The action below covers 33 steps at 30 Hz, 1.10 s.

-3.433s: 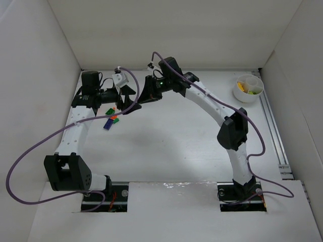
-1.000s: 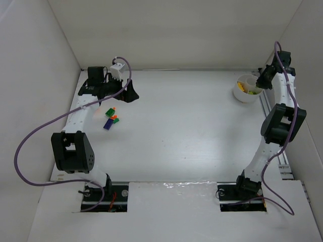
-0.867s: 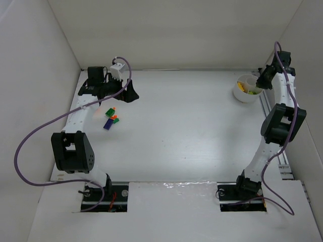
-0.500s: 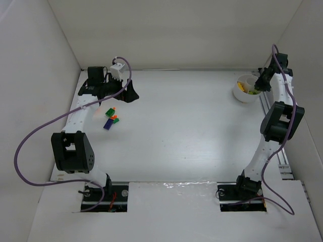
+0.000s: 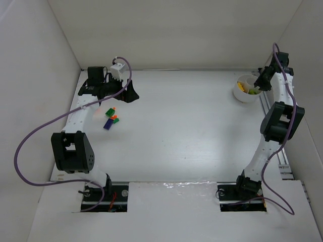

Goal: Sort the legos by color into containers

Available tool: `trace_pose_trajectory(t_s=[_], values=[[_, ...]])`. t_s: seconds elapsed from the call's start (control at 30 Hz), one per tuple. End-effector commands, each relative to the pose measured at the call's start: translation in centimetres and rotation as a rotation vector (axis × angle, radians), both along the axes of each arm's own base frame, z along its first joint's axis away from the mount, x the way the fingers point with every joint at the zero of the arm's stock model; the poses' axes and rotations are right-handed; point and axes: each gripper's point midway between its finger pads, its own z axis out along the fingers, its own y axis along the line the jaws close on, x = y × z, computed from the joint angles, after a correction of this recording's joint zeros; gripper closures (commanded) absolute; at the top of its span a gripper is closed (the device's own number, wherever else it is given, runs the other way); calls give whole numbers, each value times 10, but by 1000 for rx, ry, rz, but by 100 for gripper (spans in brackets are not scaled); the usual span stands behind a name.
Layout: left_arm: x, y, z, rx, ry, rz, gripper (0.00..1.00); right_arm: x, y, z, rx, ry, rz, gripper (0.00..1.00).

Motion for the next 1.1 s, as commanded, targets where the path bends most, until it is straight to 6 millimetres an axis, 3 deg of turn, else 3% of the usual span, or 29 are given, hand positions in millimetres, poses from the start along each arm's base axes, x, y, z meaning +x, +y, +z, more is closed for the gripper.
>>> trace_pose_trajectory(t_s=[0.0,0.37,0.63,0.77,0.87,0.9,0.93,1.0,1.07], values=[[2,-6,22,-12,-61,-32,1,2,-6,25,-26,-55,-12,66],[-1,-7,25,-14,-84,-45,1,7,-14,47,-38,-130,-6,68],[-4,-7,21,-8,-82,-49,1,33,-23,62,-86,-217,22,78],[-3,-7,22,-8,-91,-49,1,44,-31,72,-114,-254,8,78],[-3,-7,22,-8,-91,-49,1,49,-40,74,-145,-257,-23,78],[-3,-7,22,-8,-91,-49,1,50,-43,66,-151,-241,-34,78],[-3,-7,22,-8,-91,-49,1,53,-44,73,-158,-262,-35,78],[-3,-7,22,-8,-91,-49,1,56,-46,65,-154,-251,-34,78],[-2,-7,26,-9,-100,-49,1,61,-46,65,-152,-263,-28,85]])
